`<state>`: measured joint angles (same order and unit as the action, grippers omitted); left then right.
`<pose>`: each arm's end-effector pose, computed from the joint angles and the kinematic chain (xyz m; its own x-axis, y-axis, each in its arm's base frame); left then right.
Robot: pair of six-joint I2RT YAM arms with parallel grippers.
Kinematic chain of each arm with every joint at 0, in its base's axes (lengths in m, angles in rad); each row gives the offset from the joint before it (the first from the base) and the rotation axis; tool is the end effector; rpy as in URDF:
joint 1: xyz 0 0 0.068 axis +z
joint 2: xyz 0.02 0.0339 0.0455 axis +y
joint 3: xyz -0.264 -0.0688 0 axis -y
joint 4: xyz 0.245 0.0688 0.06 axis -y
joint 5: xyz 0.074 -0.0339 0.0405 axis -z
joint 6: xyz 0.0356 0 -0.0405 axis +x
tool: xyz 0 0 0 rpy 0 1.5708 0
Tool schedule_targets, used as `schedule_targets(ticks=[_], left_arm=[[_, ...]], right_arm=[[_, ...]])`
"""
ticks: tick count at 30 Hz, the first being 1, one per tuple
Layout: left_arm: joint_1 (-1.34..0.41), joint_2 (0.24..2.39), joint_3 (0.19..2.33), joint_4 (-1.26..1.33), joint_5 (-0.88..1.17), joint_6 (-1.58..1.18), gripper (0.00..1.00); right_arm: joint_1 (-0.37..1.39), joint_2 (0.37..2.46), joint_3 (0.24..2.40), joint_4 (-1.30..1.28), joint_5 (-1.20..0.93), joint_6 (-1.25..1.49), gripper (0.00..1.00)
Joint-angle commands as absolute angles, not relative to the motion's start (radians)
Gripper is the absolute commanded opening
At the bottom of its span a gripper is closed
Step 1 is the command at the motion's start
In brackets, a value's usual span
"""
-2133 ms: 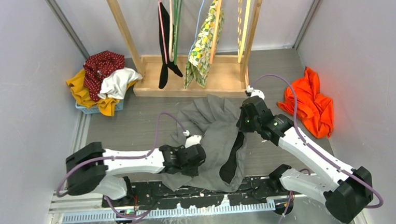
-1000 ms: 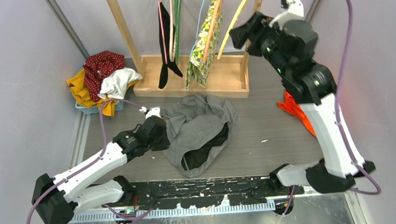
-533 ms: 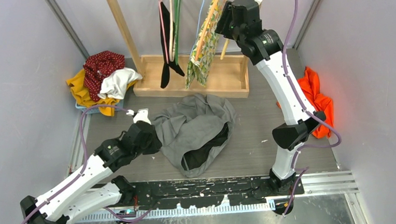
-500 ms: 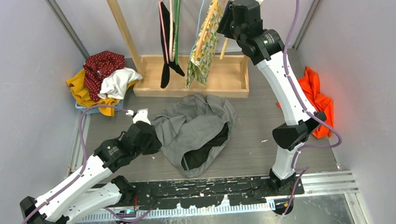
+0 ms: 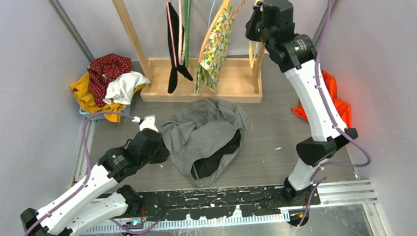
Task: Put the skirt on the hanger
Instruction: Pick up the hanger from the clothesline.
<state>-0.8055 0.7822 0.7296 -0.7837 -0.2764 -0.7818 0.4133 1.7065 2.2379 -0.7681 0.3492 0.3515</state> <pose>0.1131 -0.1037 0.2663 -0.7644 -0.1827 -0.6183 0.0402 0.9437 -0.3285 0.3172 0.1258 0.5258 -0.2267 0.2539 -0.9403 0.0056 0.9658 0.2594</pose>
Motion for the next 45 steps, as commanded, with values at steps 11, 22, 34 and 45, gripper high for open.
schedule_targets(ticks=[11,22,34,45], left_arm=[[-0.81,0.779,0.724,-0.764,-0.265,-0.79,0.17],[-0.809,0.748,0.735,-0.791,-0.267,-0.785,0.17],[-0.829,0.799,0.774,-0.755,-0.095,-0.749,0.23],[-1.138,0.961,0.784,-0.688,-0.107,-0.8,0.41]], right_arm=[[0.295,1.448,2.077,-0.49,-0.1,0.402,0.01],[0.19,1.174,1.666,-0.462,-0.252,0.591,0.01],[0.179,0.925,1.489,-0.712,-0.382,0.629,0.01],[0.198,0.723,1.384,-1.019,-0.709,0.688,0.01]])
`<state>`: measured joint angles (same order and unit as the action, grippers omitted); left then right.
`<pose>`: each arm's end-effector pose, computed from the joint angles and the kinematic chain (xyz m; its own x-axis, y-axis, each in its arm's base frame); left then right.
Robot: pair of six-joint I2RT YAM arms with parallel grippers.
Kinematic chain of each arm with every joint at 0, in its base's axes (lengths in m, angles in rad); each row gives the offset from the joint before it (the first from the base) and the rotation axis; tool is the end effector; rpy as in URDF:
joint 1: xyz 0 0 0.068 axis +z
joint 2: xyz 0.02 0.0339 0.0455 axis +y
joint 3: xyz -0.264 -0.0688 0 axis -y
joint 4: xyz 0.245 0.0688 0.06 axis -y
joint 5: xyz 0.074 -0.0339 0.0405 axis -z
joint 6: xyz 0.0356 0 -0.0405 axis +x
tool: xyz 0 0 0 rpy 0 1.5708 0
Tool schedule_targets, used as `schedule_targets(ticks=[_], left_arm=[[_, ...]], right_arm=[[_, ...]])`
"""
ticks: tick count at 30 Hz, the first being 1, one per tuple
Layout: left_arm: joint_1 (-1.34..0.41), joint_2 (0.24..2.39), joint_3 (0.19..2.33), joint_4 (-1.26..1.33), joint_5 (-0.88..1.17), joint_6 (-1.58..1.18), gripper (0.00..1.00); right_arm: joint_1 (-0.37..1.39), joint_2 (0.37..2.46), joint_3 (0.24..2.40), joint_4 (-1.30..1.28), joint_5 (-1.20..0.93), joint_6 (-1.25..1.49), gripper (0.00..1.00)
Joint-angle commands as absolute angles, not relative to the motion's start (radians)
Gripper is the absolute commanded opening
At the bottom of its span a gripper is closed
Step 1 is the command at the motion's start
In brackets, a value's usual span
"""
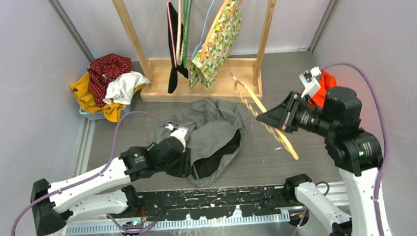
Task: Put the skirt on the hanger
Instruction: Pick up the hanger from the clothesline, then hang the skirt on the hanger.
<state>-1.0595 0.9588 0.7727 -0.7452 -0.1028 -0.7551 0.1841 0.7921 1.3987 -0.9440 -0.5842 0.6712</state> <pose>0.0940 -0.1600 0.2554 -0.8599 0.1394 -0.4910 0.3408 0.8729 -0.3491 0.0942 0.0375 0.4561 -0.6680 0.4033 -0.6254 -0.3178 0.6053 0.7298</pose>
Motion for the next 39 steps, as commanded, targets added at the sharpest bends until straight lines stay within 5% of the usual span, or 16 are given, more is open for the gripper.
schedule_targets(ticks=[1,10,16,17,20,21,39], left_arm=[[-1.157,0.958,0.773,-0.687,-0.119,-0.822,0.43],[-1.24,0.999,0.69,-0.653,-0.296,-0.971,0.7],[-1.235,1.198,0.705,-0.57,-0.406,-1.021,0.71],[-1.227,1.228,0.714,-0.565,-0.421,-1.023,0.66],[-1.163,1.262,0.727,-0.541,-0.417,-1.012,0.11],[-1.13,1.261,0.737,-0.545,-0.403,-1.003,0.01],[-0.988,1.262,1.029,-0.683,-0.296,-0.799,0.0]], right_arm=[[0.201,0.709,1.379,-1.04,-0.711,0.679,0.01],[0.227,0.652,1.311,-1.023,-0.779,0.71,0.01],[0.264,0.64,1.341,-1.023,-0.841,0.736,0.01],[0.272,0.636,1.343,-1.017,-0.854,0.746,0.01],[0.289,0.626,1.343,-1.012,-0.89,0.759,0.01],[0.295,0.625,1.339,-1.012,-0.901,0.762,0.01],[0.372,0.566,1.166,-0.969,-1.012,0.821,0.01]])
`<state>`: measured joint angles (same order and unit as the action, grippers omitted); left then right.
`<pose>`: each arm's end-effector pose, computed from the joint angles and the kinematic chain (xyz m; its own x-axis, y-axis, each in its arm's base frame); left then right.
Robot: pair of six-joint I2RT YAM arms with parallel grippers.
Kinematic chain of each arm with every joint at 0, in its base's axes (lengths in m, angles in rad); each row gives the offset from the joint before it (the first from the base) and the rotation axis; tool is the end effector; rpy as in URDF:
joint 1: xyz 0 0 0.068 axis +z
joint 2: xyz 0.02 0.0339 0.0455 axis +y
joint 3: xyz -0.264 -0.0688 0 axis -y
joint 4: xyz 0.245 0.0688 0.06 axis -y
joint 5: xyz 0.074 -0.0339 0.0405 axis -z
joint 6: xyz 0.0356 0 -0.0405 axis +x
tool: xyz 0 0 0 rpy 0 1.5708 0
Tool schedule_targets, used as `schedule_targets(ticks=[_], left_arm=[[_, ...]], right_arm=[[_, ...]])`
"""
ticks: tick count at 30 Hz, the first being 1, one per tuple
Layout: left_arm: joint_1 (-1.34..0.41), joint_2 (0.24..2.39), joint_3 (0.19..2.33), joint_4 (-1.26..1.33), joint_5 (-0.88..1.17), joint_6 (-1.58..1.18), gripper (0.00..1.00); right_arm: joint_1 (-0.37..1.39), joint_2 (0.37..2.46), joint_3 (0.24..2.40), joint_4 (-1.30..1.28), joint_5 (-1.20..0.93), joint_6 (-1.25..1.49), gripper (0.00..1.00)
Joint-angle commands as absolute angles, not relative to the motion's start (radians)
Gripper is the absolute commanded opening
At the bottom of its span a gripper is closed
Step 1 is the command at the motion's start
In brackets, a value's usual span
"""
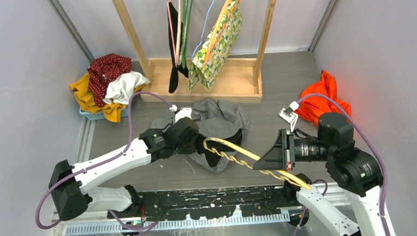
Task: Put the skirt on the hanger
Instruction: Hang the skirt on the hanger.
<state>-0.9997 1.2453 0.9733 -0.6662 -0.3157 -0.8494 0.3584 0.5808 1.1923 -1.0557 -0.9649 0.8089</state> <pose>0.1452 -0.2056 0.2686 -0.8139 -0.0537 -0.5785 0.1353 0.9508 -0.2786 0.0371 0.0451 0.4076 -0.9252 0.0934 -0.3677 -0.3265 0.2975 0.8972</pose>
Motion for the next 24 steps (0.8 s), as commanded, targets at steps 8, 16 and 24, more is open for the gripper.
schedule_targets(ticks=[8,16,24], left_arm=[[-0.986,1.216,1.085,-0.698,-0.234,-0.768,0.0],[-0.987,1.071,1.099,-0.651,-0.2,-0.778,0.0],[-0.988,1.004,1.072,-0.546,-0.183,-0.793,0.0]], right_arm=[[0.372,0.557,0.963,-0.723,-0.982,0.893,0.01],[0.391,0.575,0.682,-0.072,-0.926,1.127,0.01],[0.451,0.724,0.458,0.543,-0.859,1.313,0.01]])
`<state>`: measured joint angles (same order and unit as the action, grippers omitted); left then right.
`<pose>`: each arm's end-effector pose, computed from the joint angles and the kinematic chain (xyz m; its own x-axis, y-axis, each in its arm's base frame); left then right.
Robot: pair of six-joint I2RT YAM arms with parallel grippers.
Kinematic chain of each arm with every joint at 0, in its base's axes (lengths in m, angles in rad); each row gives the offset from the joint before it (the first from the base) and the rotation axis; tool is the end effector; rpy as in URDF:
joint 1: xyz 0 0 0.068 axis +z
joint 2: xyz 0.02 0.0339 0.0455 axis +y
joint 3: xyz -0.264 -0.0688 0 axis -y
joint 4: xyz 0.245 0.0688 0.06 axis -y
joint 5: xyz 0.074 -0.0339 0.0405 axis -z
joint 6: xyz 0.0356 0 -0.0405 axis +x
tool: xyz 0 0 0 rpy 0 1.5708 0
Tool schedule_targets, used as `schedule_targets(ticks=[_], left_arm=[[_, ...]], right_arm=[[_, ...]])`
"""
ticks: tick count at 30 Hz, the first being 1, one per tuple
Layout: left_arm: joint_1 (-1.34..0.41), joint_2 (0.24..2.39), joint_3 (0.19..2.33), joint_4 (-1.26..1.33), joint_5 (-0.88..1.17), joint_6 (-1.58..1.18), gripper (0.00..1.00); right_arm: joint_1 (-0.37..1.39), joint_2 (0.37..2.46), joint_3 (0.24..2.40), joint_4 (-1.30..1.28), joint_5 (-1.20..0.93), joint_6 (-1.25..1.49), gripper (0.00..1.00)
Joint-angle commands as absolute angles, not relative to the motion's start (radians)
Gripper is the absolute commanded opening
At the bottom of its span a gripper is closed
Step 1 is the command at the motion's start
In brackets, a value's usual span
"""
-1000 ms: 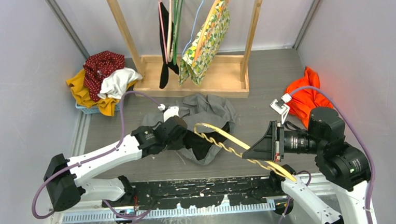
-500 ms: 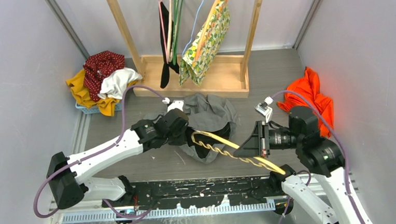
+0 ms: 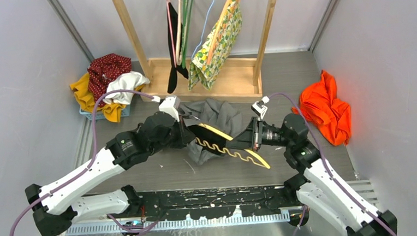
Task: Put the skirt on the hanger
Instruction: Hang the skirt on the hanger.
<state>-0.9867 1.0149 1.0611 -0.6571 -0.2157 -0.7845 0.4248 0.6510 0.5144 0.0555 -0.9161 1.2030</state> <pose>0.1231 -0.1724 0.3466 -0.7313 -0.1452 -0.6665 0.2848 0.8228 -0.4918 0.1307 0.0901 0.2918 -0.9329 0.2016 -0.2984 -0.2804 0.1135 0.9532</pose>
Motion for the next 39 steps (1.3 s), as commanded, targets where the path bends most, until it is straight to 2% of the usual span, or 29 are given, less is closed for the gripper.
schedule_targets(ticks=[1,5,7,12,15,22,26,32,34,39], left_arm=[[-0.988,1.008,1.079,-0.546,-0.182,-0.788,0.0],[-0.987,1.025,1.124,-0.576,-0.204,-0.766,0.0],[-0.988,1.03,1.154,-0.623,-0.239,-0.753,0.0],[-0.987,1.028,1.229,-0.718,-0.282,-0.726,0.0],[-0.987,1.069,1.314,-0.737,-0.231,-0.698,0.0],[-0.991,1.236,1.584,-0.787,-0.062,-0.619,0.0],[-1.013,1.295,1.692,-0.788,-0.003,-0.608,0.0],[-1.053,1.328,1.731,-0.758,0.079,-0.618,0.01],[-1.054,1.316,1.723,-0.774,0.055,-0.613,0.03],[-1.054,1.208,1.661,-0.821,-0.052,-0.593,0.23]], right_arm=[[0.461,0.75,0.439,0.635,-0.85,1.338,0.01],[0.507,0.842,0.382,0.965,-0.822,1.417,0.01],[0.508,0.853,0.373,1.043,-0.816,1.436,0.01],[0.508,0.766,0.374,0.994,-0.812,1.422,0.01],[0.509,0.745,0.364,0.952,-0.804,1.363,0.01],[0.51,0.943,0.334,1.393,-0.773,1.498,0.01],[0.522,0.96,0.348,1.423,-0.745,1.461,0.01],[0.522,0.963,0.386,1.423,-0.737,1.429,0.01],[0.523,0.954,0.388,1.421,-0.736,1.42,0.01],[0.522,0.911,0.367,1.422,-0.708,1.394,0.01]])
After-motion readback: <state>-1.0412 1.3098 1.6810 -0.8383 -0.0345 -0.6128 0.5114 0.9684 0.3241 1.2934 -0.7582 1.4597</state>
